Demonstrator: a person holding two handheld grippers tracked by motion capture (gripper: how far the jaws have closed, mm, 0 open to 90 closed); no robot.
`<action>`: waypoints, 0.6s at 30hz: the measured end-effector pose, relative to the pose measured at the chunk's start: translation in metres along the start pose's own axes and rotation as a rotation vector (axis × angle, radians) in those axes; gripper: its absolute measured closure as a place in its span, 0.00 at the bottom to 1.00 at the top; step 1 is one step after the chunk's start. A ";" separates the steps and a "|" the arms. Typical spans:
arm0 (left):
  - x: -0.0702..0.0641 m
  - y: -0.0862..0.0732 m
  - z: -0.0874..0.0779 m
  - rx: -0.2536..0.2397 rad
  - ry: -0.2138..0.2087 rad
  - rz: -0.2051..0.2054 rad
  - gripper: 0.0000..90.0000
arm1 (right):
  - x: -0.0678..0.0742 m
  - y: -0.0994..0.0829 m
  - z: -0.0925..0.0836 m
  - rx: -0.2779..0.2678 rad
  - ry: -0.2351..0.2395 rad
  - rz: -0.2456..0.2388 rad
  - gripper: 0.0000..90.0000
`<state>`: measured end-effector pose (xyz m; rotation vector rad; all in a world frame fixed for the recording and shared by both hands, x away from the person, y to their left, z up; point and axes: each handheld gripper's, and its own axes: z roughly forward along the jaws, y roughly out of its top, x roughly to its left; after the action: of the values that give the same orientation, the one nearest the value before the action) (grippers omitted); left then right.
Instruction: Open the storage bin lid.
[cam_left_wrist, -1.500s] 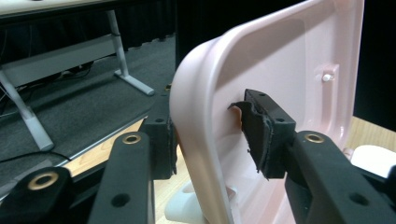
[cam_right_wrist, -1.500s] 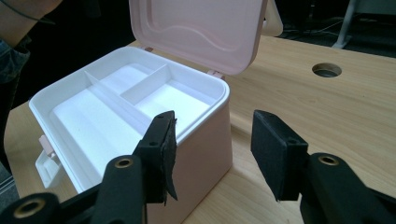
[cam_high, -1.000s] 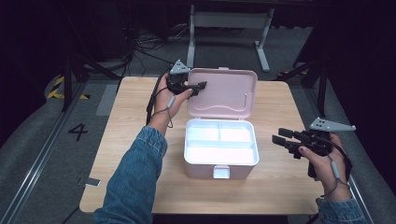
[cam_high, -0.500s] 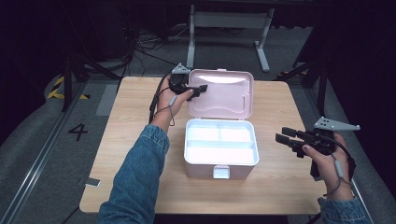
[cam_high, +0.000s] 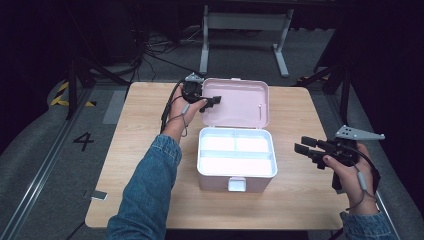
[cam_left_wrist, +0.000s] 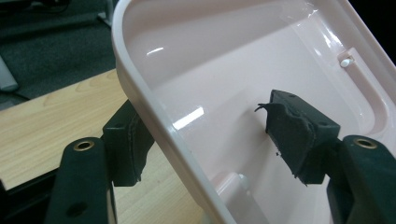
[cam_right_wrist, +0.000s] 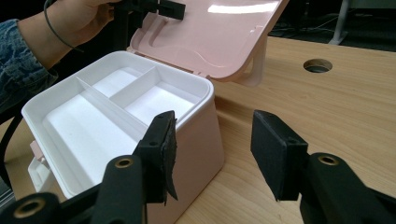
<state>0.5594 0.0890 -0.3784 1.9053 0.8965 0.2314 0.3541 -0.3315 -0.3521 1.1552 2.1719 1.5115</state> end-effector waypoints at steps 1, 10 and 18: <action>0.001 -0.001 0.001 0.003 -0.002 -0.006 0.37 | 0.000 0.000 0.000 0.001 0.001 0.000 0.57; 0.002 -0.004 0.006 0.074 0.017 -0.042 0.34 | 0.000 0.000 0.000 0.002 0.001 -0.001 0.57; 0.002 -0.006 0.008 0.123 0.035 -0.082 0.33 | -0.001 0.000 0.000 0.002 0.000 0.002 0.56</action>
<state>0.5617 0.0861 -0.3880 1.9775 1.0303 0.1636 0.3542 -0.3322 -0.3525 1.1581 2.1738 1.5096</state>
